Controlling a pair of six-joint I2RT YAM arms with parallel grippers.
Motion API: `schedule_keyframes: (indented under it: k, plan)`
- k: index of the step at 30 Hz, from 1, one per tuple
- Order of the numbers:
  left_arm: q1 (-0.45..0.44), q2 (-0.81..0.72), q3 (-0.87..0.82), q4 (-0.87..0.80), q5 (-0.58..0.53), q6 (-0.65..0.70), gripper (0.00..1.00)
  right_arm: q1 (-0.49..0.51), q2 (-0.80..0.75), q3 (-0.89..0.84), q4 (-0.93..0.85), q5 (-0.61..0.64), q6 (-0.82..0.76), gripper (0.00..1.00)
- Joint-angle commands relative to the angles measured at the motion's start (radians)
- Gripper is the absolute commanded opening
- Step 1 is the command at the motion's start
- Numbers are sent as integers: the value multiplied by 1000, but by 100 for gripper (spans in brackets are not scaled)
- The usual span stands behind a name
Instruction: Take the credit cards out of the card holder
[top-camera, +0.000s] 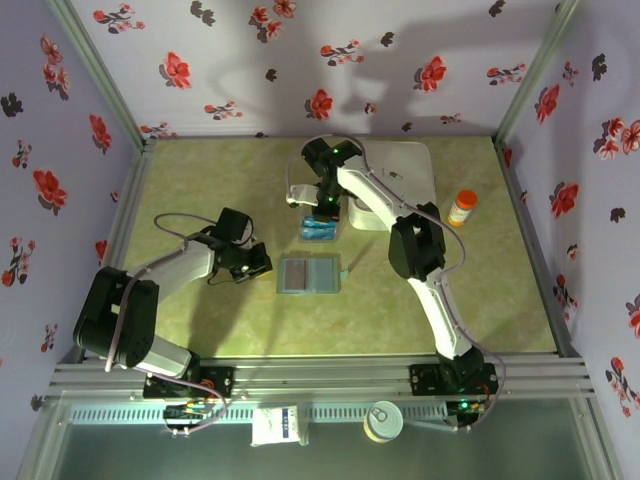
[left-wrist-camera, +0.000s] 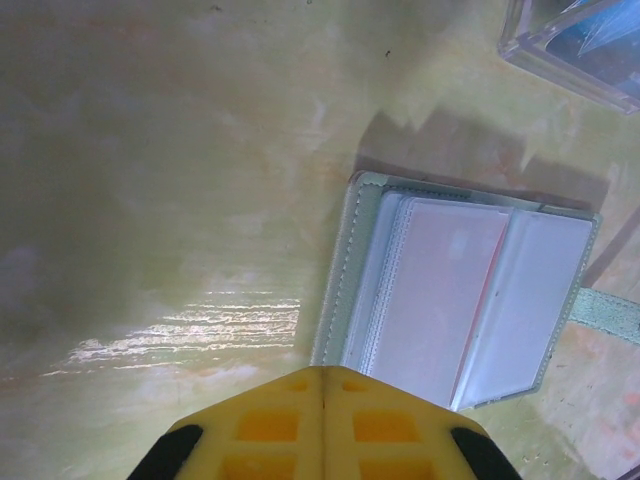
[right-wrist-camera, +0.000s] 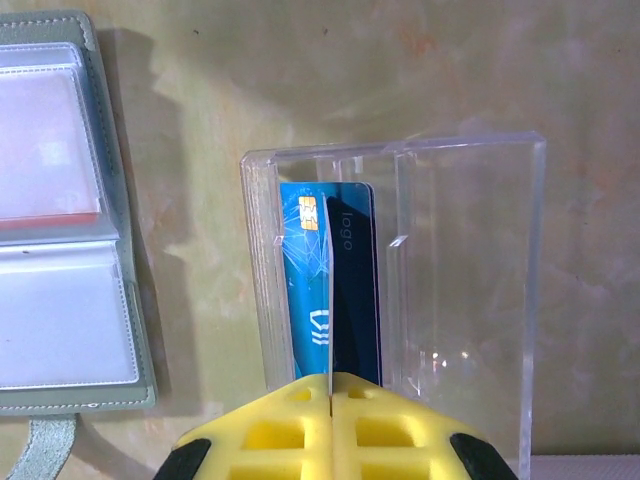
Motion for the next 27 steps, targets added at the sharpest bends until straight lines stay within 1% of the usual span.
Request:
schedule_keyframes:
  k: [1,4,9,13,15,19,24,27]
  plan:
    - [10,11,-7,-5,-1,-3,6,-7,14,37,-23,7,-3,10]
    - [10,6,-7,-5,-1,-5,6,-7,-1,37,-20,27,10,14]
    - [10,1,-9,-7,3,-5,6,-7,-41,24,-15,43,47,14]
    - [10,-6,-13,-4,8,-3,6,-7,-96,-32,38,36,128,14]
    - [10,-12,-17,-2,14,-2,6,-7,-132,-76,82,23,188,14]
    - [10,-14,-27,14,34,-7,6,1,-224,-197,212,7,358,15]
    - [7,-11,-39,43,60,-19,6,34,-358,-399,381,-25,568,18]
    - [4,-12,-48,53,68,-20,6,55,-430,-520,502,-26,729,18]
